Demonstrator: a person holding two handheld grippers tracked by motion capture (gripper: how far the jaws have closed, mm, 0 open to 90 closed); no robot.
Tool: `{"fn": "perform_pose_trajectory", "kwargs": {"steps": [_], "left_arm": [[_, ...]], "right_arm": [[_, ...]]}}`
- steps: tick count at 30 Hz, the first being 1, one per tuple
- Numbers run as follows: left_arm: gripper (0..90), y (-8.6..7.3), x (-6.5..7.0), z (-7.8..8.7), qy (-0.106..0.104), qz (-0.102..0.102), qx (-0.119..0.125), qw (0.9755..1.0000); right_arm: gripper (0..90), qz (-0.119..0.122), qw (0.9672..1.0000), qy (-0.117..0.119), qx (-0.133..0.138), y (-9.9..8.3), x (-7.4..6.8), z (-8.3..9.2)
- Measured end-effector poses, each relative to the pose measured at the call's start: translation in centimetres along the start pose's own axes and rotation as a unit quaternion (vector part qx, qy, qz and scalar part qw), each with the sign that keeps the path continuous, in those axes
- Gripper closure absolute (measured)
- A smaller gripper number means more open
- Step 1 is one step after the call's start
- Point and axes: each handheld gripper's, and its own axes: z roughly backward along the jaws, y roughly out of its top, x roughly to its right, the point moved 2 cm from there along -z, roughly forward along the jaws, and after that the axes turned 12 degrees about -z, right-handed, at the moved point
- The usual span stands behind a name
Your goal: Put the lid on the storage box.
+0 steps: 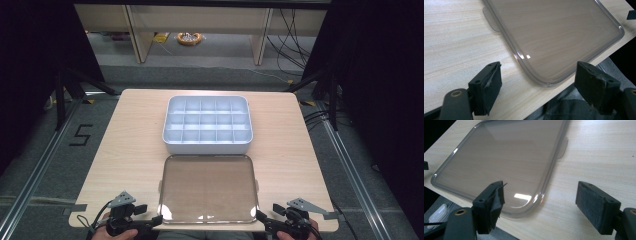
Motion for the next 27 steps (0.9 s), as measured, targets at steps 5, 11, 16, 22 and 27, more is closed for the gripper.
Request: {"fn": "perform_pose_trajectory", "kwargs": {"steps": [5, 11, 16, 22, 27], "left_arm": [[20.0, 0.0, 0.0, 0.0, -0.006, 0.000, 0.001, 1.0000], [19.5, 0.1, 0.1, -0.1, -0.012, -0.006, 0.011, 0.9999], [18.2, 0.2, 0.2, -0.3, -0.015, -0.015, 0.012, 0.9997], [20.3, 0.4, 0.3, -0.5, -0.016, -0.014, 0.004, 0.9998], [23.6, 0.8, 0.2, -1.0, -0.019, -0.004, 0.009, 0.9998]], "right_arm": [[24.2, -0.017, 0.9998, 0.008, 0.000, -0.1, -0.2, 0.0], [24.3, -0.010, 0.9997, 0.021, 0.003, 0.1, 0.0, -0.2], [24.0, -0.012, 0.9998, 0.012, 0.004, 0.2, -0.3, -0.4], [23.1, -0.017, 0.9991, 0.038, 0.009, 0.4, -0.4, -0.9], [23.1, -0.028, 0.9990, 0.035, 0.007, 0.7, -0.6, -1.2]]}}
